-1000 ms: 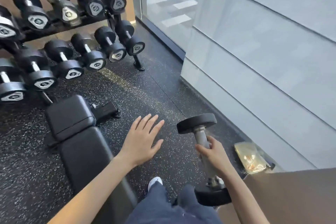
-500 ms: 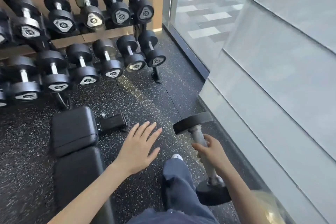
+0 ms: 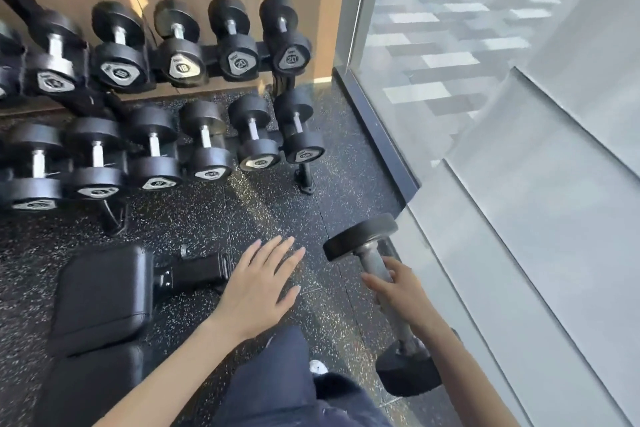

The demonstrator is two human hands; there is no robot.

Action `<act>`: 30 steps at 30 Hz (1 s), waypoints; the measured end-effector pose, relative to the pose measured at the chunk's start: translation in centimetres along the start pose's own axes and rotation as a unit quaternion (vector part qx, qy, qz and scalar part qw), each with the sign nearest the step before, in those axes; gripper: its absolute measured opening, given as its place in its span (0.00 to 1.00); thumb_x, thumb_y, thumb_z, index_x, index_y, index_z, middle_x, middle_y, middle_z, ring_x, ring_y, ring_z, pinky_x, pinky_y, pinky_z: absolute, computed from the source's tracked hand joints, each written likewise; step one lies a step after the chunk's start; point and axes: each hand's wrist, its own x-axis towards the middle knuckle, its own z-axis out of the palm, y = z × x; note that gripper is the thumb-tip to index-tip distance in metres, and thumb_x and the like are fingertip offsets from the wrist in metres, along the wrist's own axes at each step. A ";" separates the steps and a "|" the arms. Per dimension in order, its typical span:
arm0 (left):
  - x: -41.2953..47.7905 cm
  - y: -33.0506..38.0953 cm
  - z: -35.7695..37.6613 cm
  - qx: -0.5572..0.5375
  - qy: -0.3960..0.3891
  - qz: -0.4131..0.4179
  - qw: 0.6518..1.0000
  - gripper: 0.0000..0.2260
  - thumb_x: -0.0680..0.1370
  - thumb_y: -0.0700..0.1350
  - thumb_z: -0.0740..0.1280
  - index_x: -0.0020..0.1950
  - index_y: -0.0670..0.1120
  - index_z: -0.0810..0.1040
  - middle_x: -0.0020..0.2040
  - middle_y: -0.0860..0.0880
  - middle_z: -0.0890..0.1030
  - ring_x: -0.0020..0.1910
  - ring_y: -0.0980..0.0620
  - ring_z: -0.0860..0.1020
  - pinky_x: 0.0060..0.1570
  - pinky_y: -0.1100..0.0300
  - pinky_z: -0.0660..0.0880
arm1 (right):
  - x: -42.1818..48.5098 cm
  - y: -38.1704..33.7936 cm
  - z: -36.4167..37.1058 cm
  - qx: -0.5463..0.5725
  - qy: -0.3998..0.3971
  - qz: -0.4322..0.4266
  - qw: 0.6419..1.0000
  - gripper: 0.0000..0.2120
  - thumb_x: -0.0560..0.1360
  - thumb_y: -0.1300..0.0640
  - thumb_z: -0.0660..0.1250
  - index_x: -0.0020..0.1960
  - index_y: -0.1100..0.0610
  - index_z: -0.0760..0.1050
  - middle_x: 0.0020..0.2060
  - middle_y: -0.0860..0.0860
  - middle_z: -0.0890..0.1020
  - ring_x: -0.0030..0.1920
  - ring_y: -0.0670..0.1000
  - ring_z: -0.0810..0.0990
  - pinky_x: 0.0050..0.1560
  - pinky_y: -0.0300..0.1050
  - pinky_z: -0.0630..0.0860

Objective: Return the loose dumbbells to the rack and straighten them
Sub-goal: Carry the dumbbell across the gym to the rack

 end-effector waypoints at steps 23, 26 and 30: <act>39.1 -19.8 -4.8 0.005 0.044 -0.051 0.998 0.25 0.77 0.56 0.54 0.70 0.45 0.71 0.68 0.44 0.73 0.68 0.44 0.70 0.68 0.45 0.65 | 39.6 -19.8 -10.3 -0.072 -0.042 -0.054 0.995 0.13 0.70 0.56 0.73 0.52 0.50 0.76 0.34 0.48 0.80 0.24 0.42 0.74 0.26 0.37 0.72; 43.6 -21.6 -4.7 0.011 0.043 -0.065 0.997 0.25 0.77 0.57 0.54 0.71 0.46 0.70 0.69 0.44 0.72 0.69 0.45 0.69 0.69 0.46 0.64 | 44.7 -21.9 -11.6 -0.086 -0.057 -0.072 0.992 0.12 0.70 0.57 0.73 0.51 0.50 0.75 0.34 0.46 0.79 0.24 0.38 0.74 0.26 0.33 0.71; 49.5 -23.5 -3.7 0.022 0.034 -0.100 0.994 0.25 0.78 0.57 0.54 0.71 0.46 0.69 0.70 0.45 0.70 0.70 0.45 0.67 0.70 0.46 0.61 | 52.2 -24.0 -13.6 -0.084 -0.080 -0.080 0.990 0.14 0.69 0.57 0.74 0.52 0.50 0.76 0.35 0.46 0.80 0.24 0.38 0.73 0.26 0.34 0.71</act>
